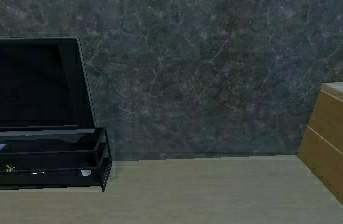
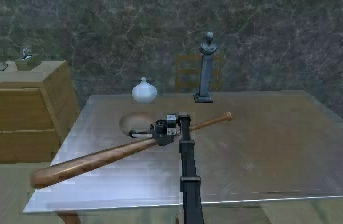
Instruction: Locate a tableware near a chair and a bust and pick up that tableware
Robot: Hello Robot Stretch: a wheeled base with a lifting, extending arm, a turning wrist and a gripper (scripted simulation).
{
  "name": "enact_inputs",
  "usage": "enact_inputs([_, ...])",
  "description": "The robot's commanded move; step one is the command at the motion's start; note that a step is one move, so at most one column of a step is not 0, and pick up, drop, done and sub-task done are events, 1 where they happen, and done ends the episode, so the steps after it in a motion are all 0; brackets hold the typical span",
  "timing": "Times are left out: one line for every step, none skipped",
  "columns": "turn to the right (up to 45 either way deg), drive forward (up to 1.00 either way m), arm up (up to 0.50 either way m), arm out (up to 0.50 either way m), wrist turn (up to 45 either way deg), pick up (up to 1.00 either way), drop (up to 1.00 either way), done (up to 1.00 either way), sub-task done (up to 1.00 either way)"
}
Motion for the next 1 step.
enact_inputs([0.0, 0.0, 0.0, 0.0, 0.0, 0.0, 0.0, 1.0, 0.0])
